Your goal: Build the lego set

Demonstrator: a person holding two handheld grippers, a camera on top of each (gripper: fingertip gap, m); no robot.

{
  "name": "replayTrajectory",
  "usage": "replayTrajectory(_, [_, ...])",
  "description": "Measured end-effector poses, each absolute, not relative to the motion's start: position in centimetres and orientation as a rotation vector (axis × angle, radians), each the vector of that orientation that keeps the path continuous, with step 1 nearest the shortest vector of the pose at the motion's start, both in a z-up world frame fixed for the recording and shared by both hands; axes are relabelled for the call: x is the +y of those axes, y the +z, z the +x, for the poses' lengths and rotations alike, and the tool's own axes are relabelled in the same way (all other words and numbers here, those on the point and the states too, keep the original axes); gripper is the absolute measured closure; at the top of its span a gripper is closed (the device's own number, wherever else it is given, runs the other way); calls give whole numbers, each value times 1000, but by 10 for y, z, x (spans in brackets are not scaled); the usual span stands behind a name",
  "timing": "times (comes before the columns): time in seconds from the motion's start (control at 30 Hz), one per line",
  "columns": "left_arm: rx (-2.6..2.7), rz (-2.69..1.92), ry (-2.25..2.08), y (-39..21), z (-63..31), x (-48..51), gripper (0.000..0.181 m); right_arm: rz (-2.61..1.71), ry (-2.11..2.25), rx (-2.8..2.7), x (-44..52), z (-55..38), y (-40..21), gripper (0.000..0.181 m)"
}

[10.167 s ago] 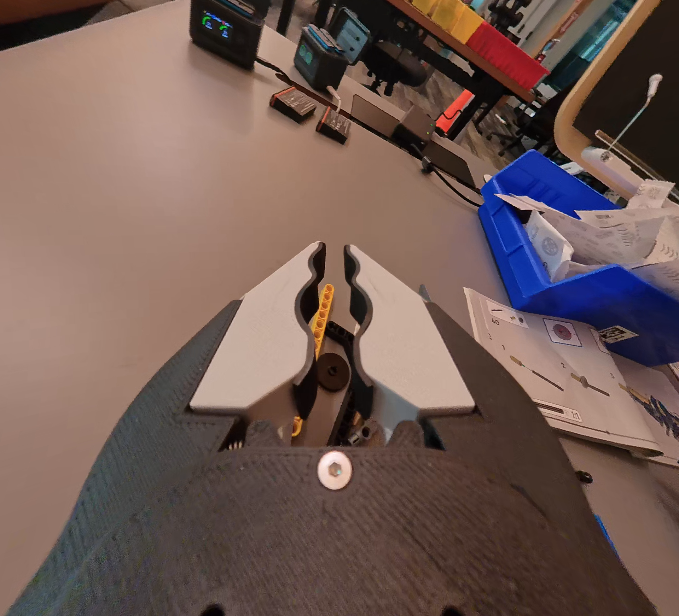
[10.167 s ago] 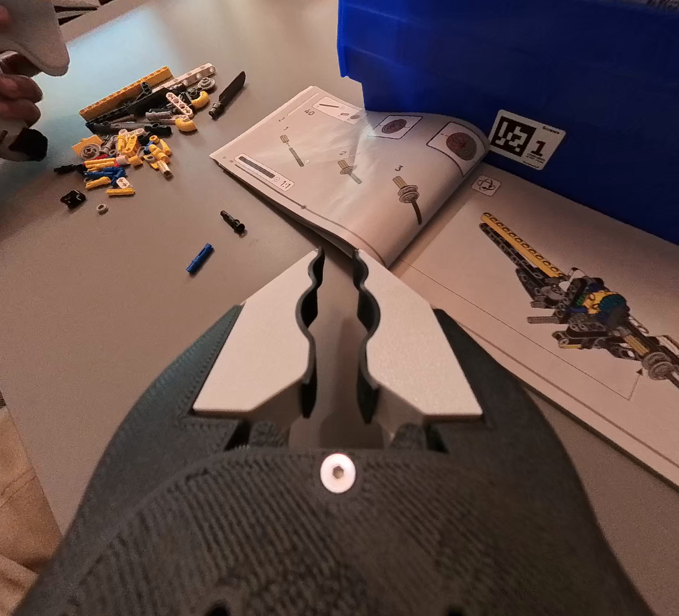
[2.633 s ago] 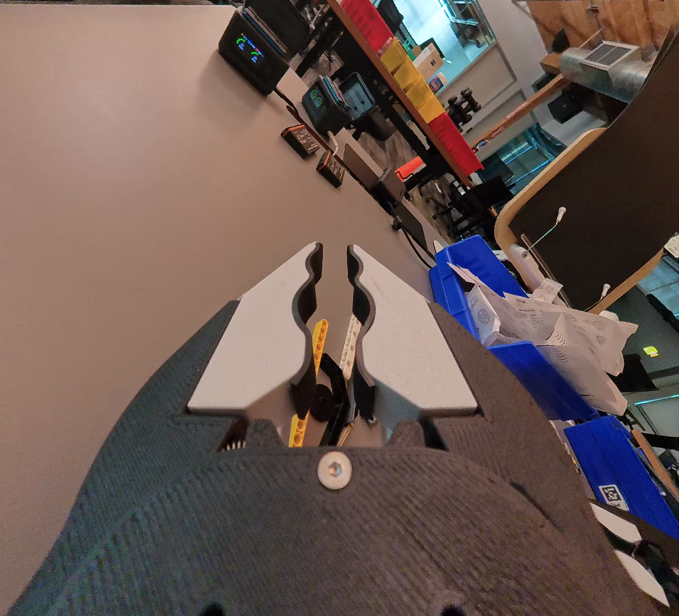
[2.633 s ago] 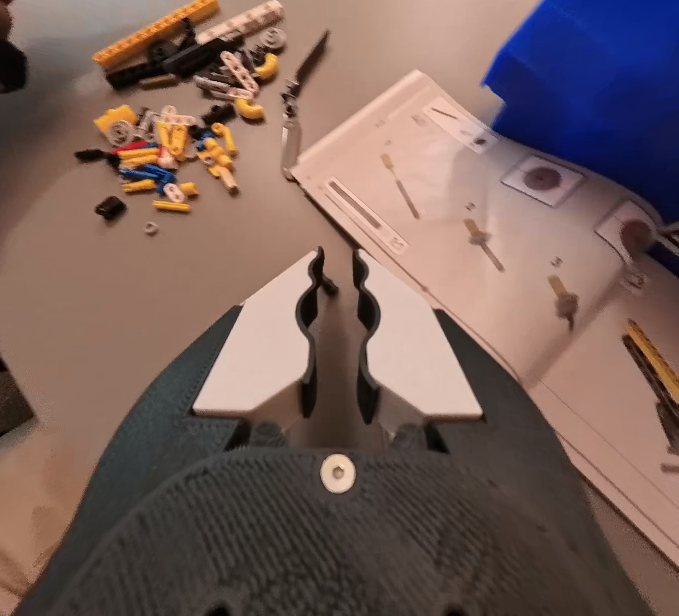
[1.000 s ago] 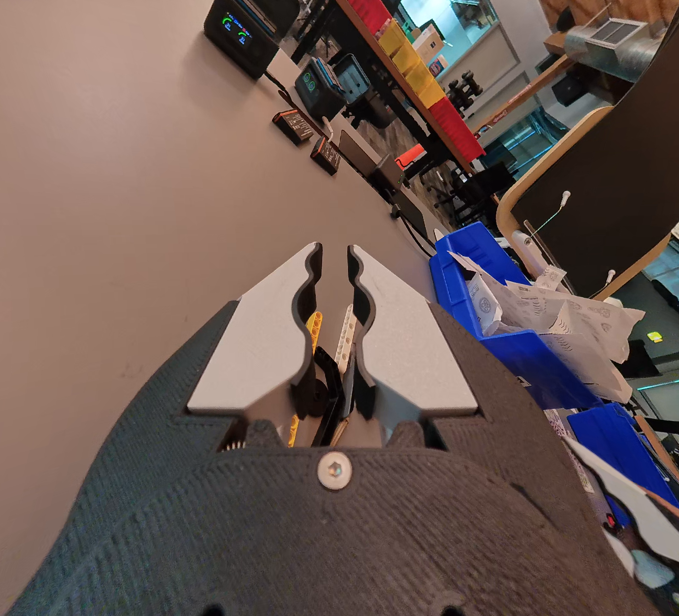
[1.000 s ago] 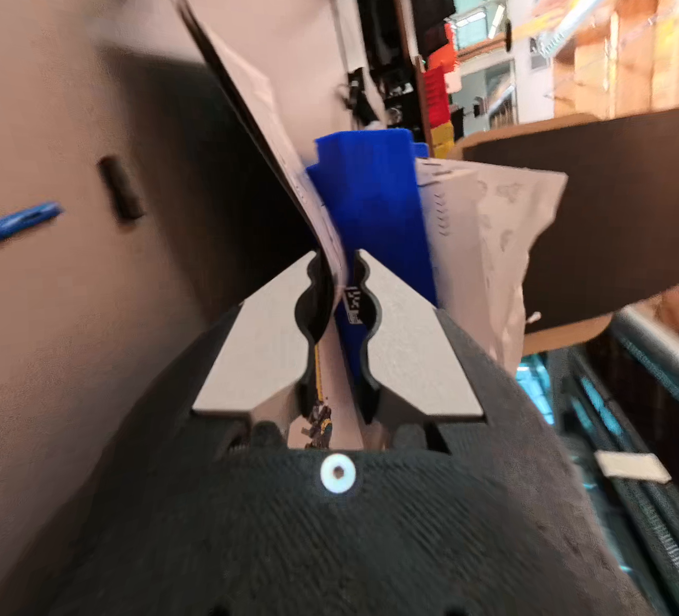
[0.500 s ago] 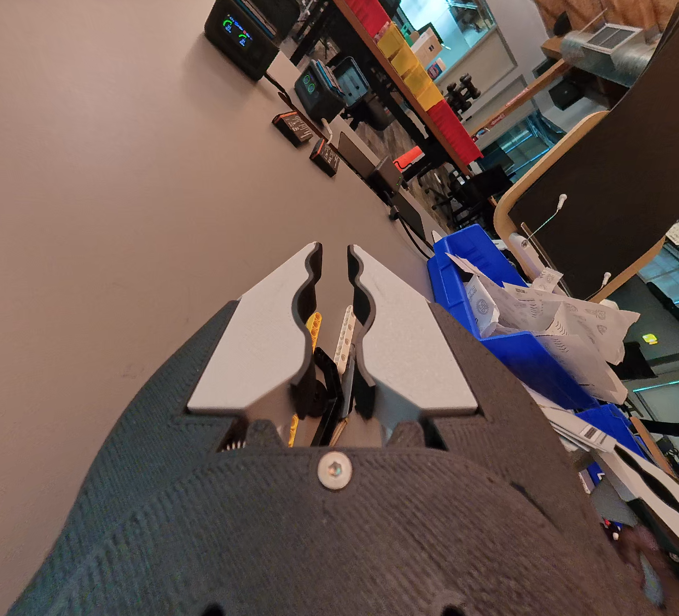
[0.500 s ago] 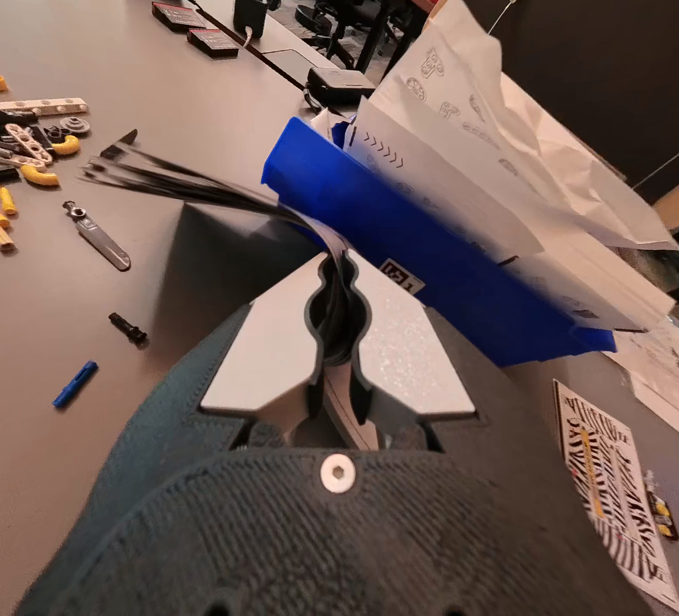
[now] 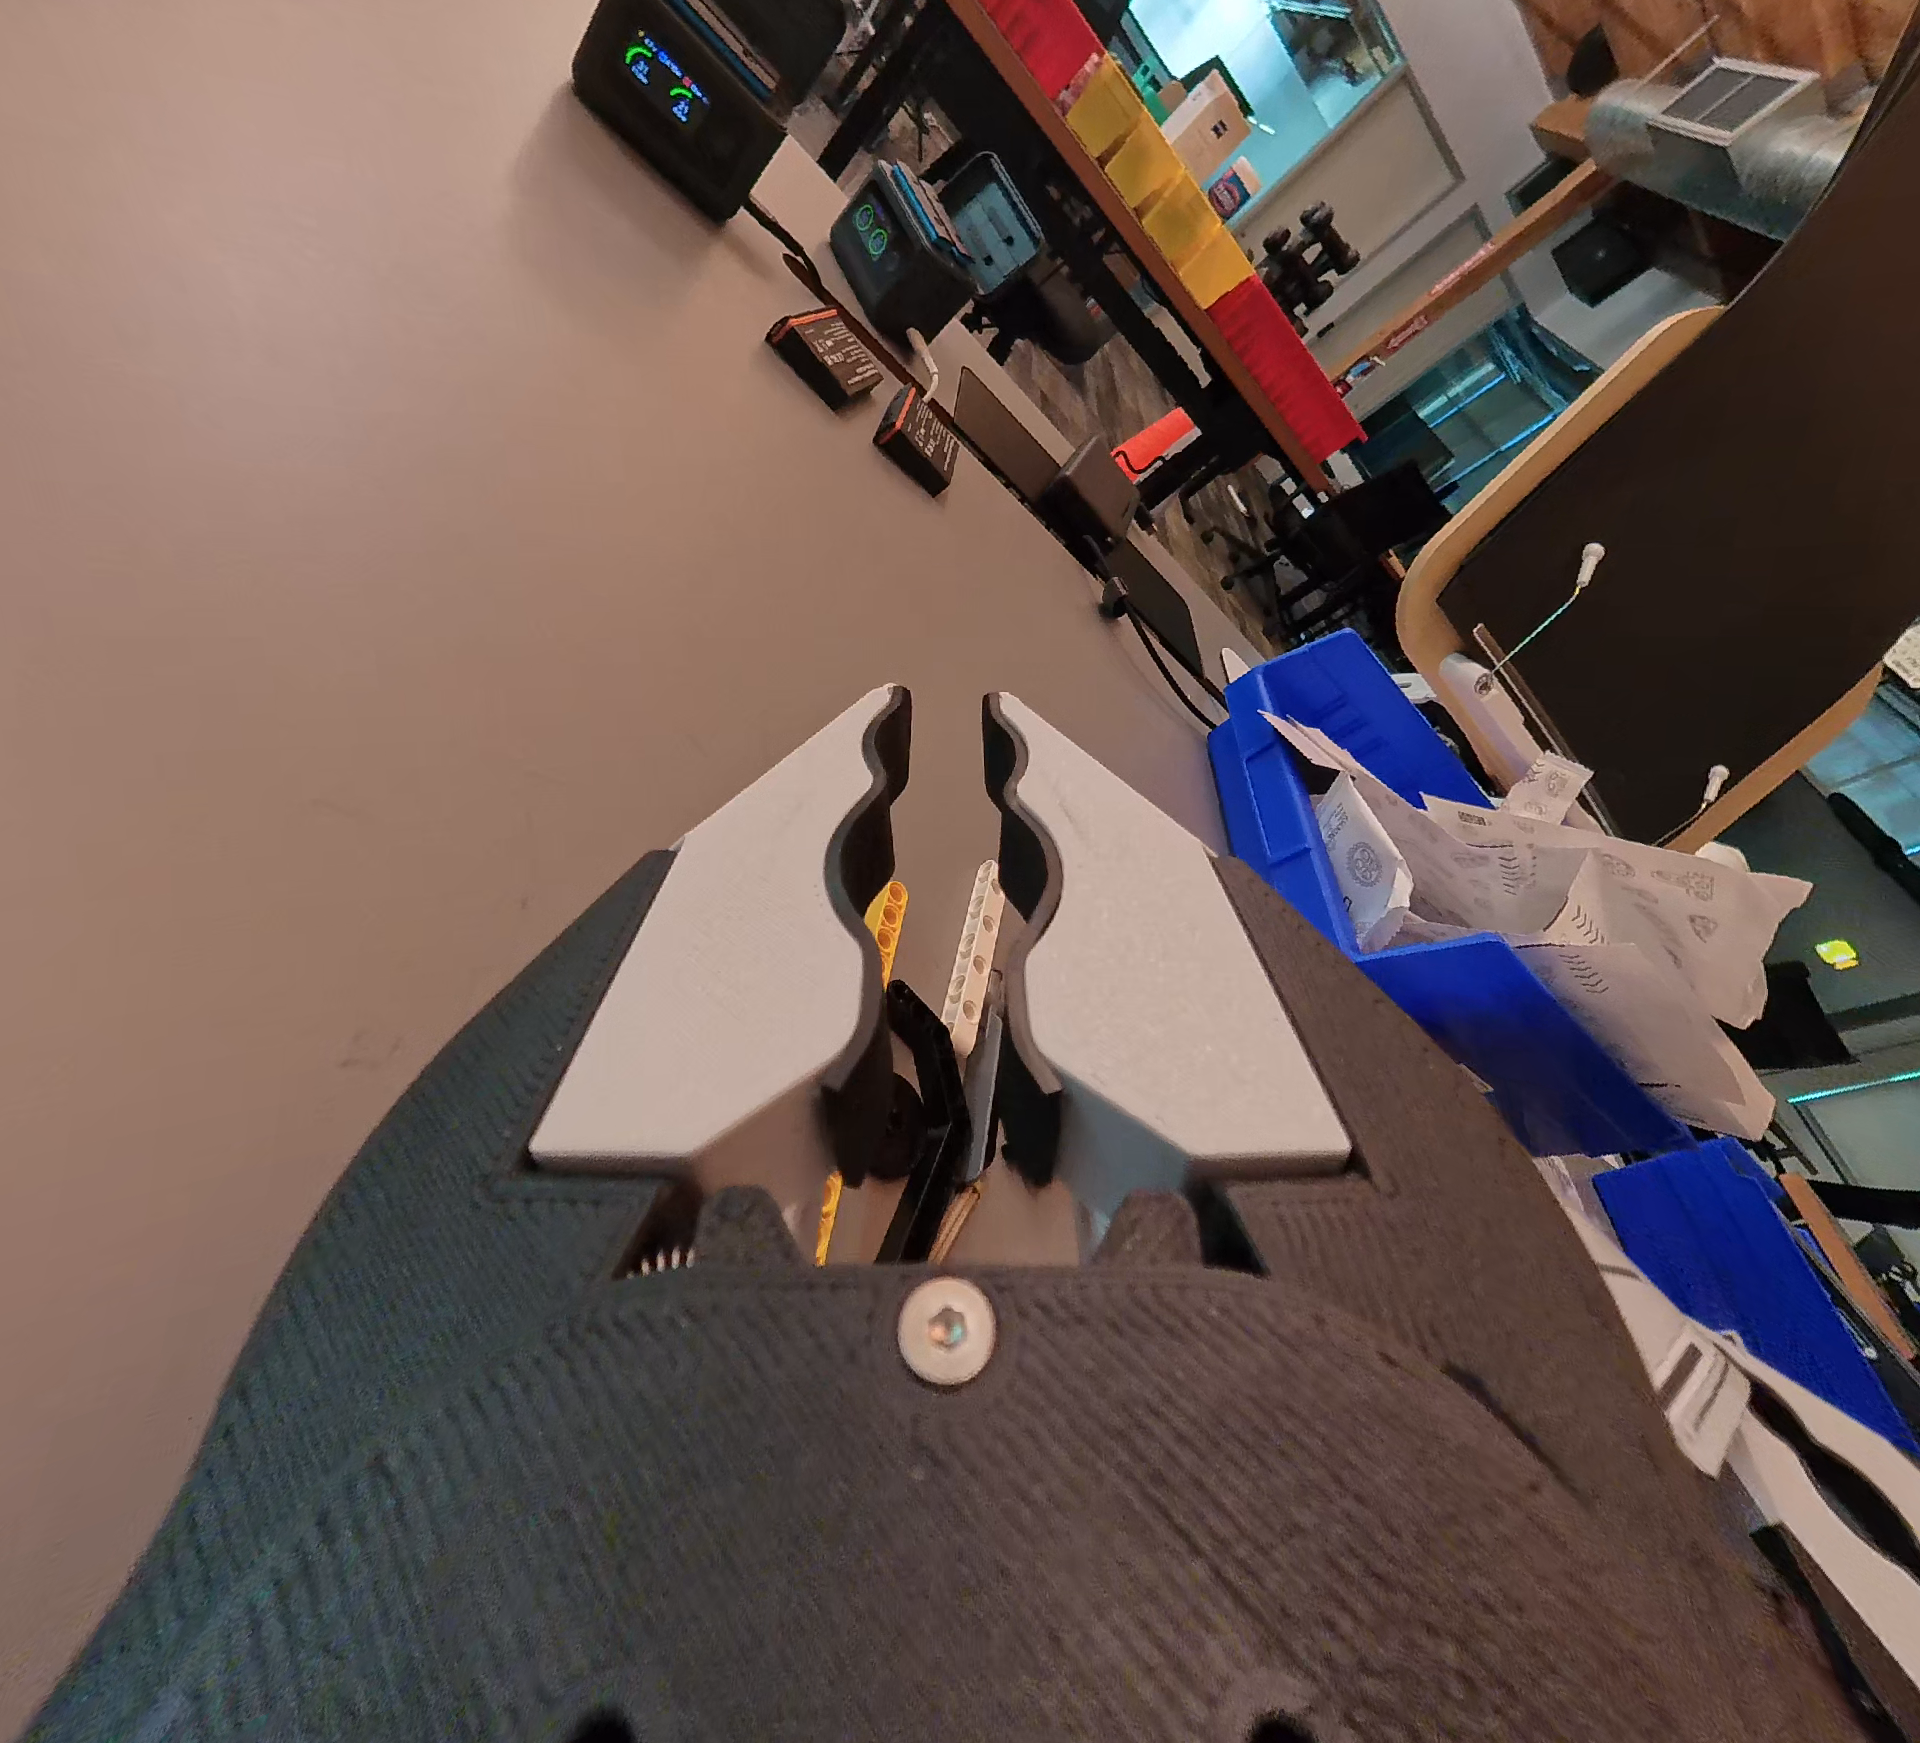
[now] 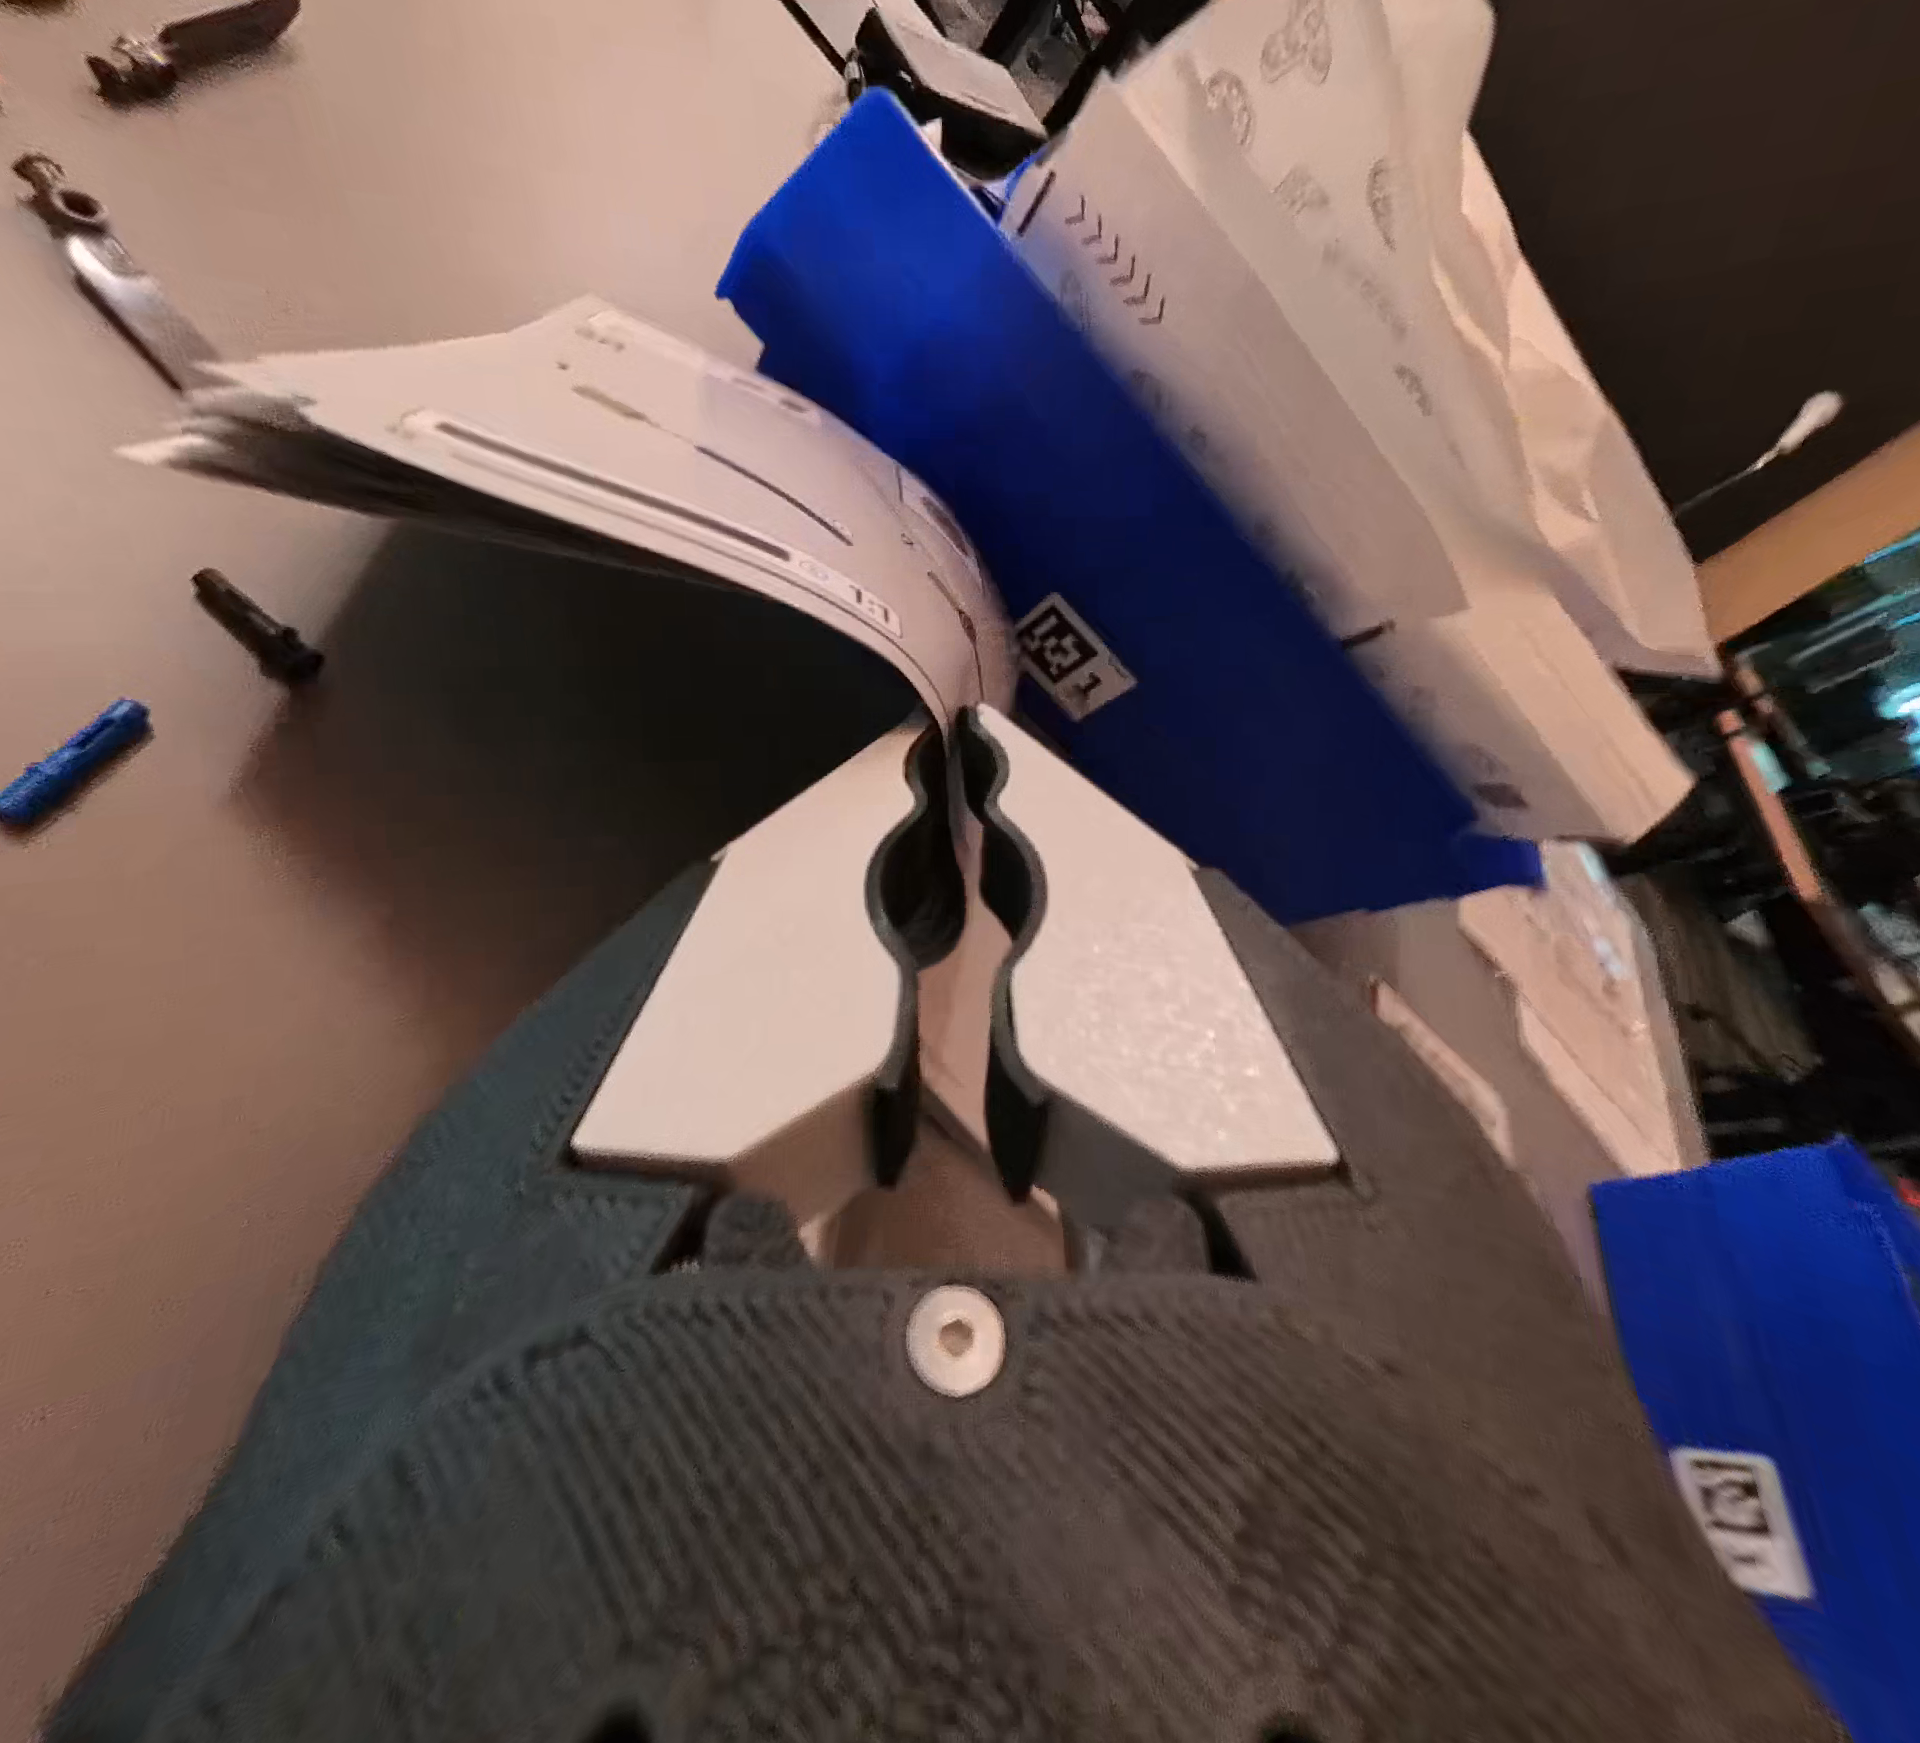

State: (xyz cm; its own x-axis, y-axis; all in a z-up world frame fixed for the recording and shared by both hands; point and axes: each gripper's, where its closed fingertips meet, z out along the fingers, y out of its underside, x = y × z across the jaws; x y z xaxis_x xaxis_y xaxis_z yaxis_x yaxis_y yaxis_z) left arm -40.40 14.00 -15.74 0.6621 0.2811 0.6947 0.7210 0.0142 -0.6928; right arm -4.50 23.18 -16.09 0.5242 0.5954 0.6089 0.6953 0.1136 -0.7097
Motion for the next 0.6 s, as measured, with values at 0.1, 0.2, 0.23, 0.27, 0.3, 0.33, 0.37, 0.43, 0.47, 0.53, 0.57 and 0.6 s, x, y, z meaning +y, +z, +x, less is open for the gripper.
replayTrajectory(0.1, [-850,-1570,-416,-157,-403,140,168,-1666,41,-1016,230,-35,-165,178])
replayTrajectory(0.2, [-848,-1573,-415,-157,-402,141,168,-1792,307,-816,233,-28,-162,177])
replayTrajectory(0.23, [-847,-1574,-414,-158,-402,141,168,-1824,392,-741,236,-25,-158,177])
replayTrajectory(0.27, [-848,-1574,-413,-158,-402,140,168,-1847,467,-668,240,-21,-154,177])
replayTrajectory(0.3, [-848,-1573,-412,-158,-402,140,168,-1865,534,-600,244,-17,-149,177])
replayTrajectory(0.33, [-850,-1572,-412,-157,-403,140,168,-1883,597,-538,249,-12,-144,177])
replayTrajectory(0.37, [-851,-1570,-413,-157,-403,140,168,-1903,660,-482,253,-8,-140,177])
replayTrajectory(0.43, [-852,-1570,-416,-158,-403,140,168,-1929,765,-391,262,-1,-131,178])
replayTrajectory(0.47, [-851,-1572,-417,-158,-403,141,168,-1931,794,-359,267,2,-127,178])
replayTrajectory(0.53, [-848,-1575,-413,-158,-402,141,168,-1929,816,-336,273,7,-122,179])
replayTrajectory(0.57, [-848,-1576,-411,-158,-402,141,168,-1928,808,-342,275,8,-122,180])
replayTrajectory(0.6, [-848,-1576,-411,-158,-402,141,168,-1926,793,-353,275,8,-122,180])
